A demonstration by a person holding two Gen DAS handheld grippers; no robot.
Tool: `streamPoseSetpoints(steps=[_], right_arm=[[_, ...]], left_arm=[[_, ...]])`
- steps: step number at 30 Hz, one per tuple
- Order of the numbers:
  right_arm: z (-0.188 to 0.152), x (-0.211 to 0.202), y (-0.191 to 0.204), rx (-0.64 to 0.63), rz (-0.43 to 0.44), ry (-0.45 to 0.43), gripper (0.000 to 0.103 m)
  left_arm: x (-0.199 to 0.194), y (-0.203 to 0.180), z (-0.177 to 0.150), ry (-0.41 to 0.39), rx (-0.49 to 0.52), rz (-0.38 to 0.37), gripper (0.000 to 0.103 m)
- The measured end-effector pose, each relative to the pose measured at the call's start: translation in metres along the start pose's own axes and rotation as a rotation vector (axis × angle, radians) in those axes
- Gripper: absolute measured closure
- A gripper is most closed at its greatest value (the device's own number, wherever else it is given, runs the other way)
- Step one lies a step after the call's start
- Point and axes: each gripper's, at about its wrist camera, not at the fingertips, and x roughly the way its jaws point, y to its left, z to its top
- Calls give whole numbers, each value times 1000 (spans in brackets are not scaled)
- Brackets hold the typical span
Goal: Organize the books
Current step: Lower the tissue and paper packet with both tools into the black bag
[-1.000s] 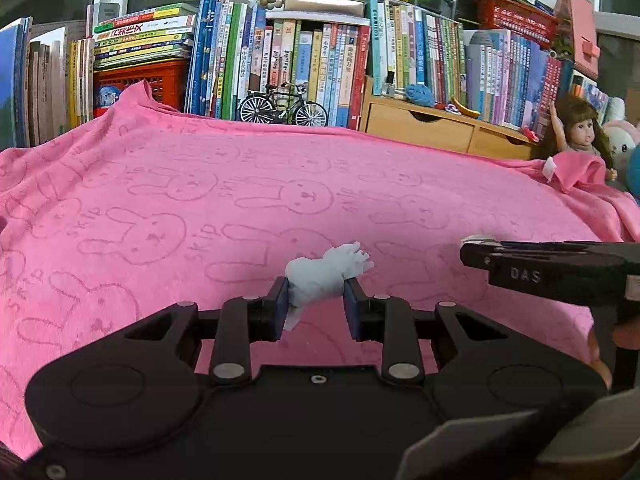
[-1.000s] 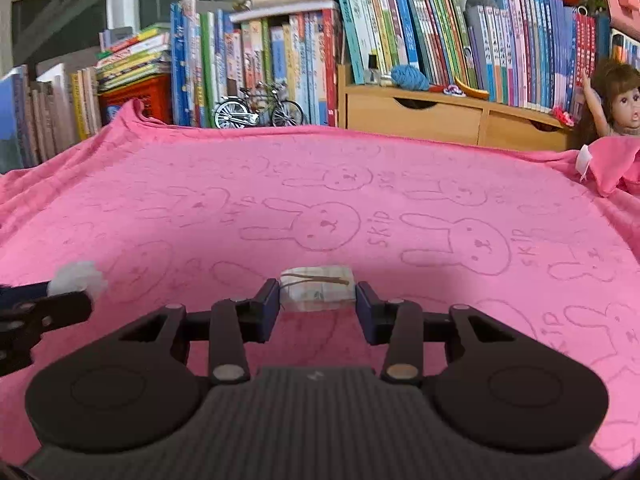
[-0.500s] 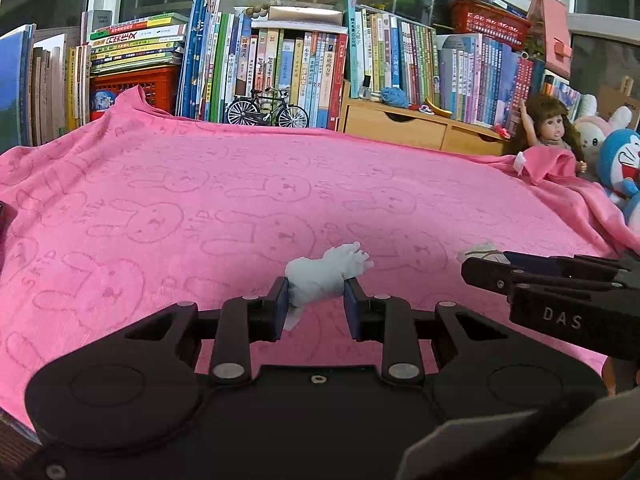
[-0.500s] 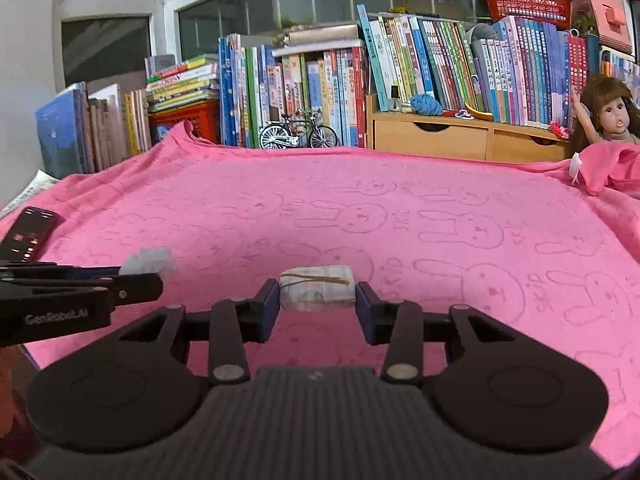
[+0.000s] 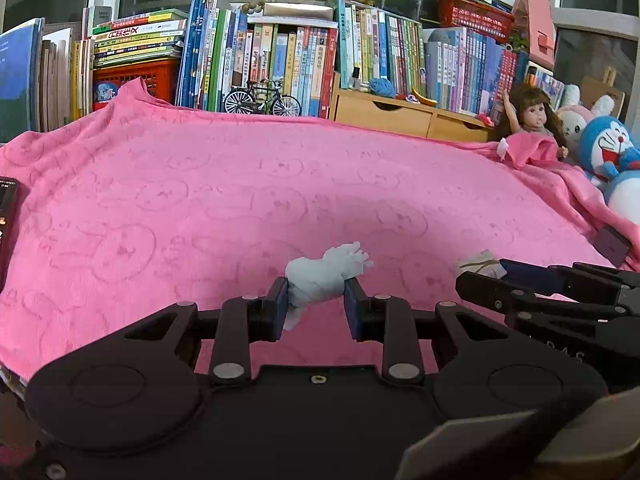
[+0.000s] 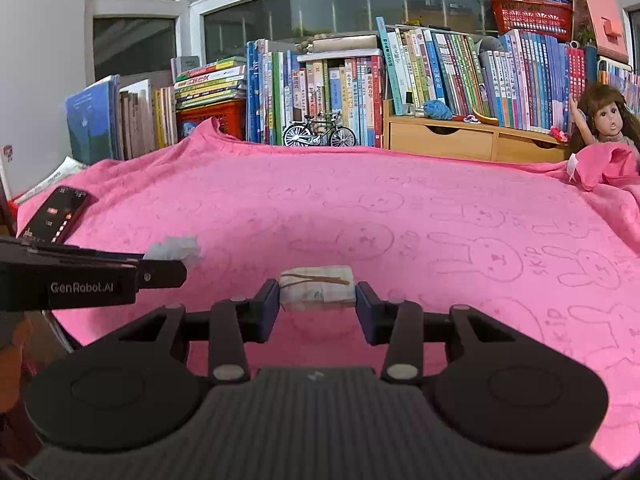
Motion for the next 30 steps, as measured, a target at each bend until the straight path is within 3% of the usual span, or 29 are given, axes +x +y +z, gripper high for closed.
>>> streamPoseSetpoints(steps=[18,30], right_arm=[[-40,-37,23,-9,24,-5,54],[-70,-60,30,16,24,19,54]], left_arm=[[-46,-7,-42,38,32,-18,75],[-62,-6,-73,142,36,-26,75]])
